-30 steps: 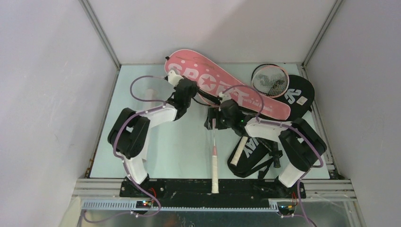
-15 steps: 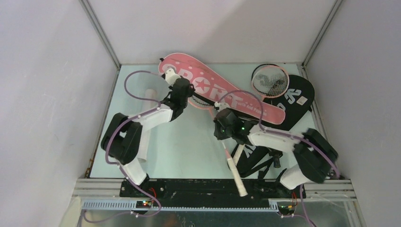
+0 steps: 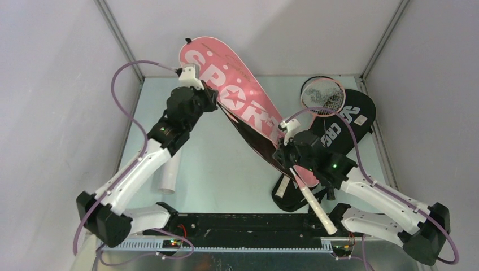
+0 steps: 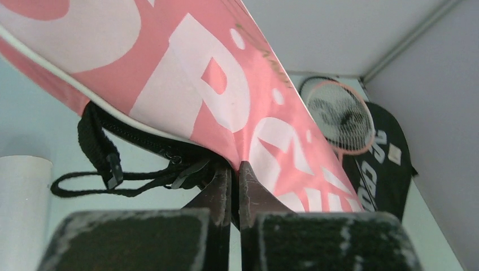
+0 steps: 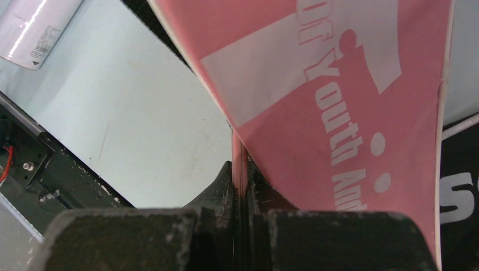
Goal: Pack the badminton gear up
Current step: Place the racket in the racket bag, then adjust the racket in the racket bag.
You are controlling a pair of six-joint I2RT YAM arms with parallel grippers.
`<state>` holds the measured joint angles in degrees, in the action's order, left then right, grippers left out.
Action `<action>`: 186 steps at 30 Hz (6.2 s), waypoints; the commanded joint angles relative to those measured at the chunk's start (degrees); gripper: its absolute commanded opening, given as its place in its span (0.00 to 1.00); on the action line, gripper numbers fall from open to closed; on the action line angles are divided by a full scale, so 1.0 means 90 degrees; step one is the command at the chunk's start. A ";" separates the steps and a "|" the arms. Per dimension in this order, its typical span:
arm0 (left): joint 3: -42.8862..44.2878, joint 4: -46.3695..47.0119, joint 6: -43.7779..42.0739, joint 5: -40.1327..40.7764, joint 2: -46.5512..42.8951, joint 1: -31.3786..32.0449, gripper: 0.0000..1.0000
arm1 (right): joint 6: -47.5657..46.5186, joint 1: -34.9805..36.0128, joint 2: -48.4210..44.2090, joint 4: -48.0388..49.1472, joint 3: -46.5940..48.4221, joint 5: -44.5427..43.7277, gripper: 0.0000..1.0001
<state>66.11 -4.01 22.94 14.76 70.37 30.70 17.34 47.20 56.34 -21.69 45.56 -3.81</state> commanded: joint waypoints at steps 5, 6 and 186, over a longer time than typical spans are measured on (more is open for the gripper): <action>-0.1475 -0.0499 -0.0152 -0.1391 -0.1671 -0.0027 0.00 | 0.0207 -0.0399 -0.0336 0.0402 -0.0188 -0.0184 0.00; -0.1637 -0.0388 -0.0022 -0.1537 -0.1838 -0.0019 0.00 | 0.0233 -0.0341 -0.0225 0.0705 -0.0272 -0.0099 0.00; -0.6026 0.7623 0.4665 -0.2561 0.1274 -0.1578 0.98 | 0.0247 -0.1717 0.3390 0.1670 0.2636 0.3872 0.00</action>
<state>16.25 54.37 61.12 -8.29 85.41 16.01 8.01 30.94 93.51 -13.19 74.78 24.03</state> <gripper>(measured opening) 0.986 0.020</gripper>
